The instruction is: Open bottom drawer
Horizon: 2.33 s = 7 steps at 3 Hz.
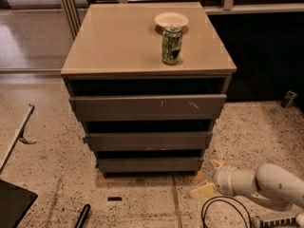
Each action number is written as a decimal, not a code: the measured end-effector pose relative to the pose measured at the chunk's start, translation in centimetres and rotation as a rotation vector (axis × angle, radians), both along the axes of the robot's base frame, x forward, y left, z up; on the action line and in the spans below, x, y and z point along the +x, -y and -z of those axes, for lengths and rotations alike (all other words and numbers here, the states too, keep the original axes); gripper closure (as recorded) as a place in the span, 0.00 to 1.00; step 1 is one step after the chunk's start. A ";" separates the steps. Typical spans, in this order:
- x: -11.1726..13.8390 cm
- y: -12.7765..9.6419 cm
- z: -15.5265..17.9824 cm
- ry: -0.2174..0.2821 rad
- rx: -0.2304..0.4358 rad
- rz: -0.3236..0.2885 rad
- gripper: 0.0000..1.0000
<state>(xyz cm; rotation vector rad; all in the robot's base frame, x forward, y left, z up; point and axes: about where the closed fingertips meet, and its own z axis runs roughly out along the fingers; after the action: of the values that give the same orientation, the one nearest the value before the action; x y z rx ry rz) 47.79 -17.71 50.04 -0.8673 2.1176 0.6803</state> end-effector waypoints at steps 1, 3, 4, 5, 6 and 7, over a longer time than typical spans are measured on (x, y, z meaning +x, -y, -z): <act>0.6 1.3 7.8 -0.094 0.038 0.069 0.00; 5.1 -1.8 19.6 -0.119 0.176 0.066 0.00; 8.2 -4.5 23.0 -0.095 0.242 0.015 0.00; 10.4 -2.7 22.9 -0.062 0.233 0.049 0.00; 10.4 -2.7 22.9 -0.062 0.233 0.049 0.00; 11.5 -3.0 22.3 -0.004 0.252 0.035 0.00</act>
Offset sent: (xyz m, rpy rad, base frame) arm 0.0486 0.0039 -0.2378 0.2034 0.1587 -0.1349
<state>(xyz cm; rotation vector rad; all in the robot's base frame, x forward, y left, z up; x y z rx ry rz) 59.26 -14.67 27.72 -0.6886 1.9917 0.9080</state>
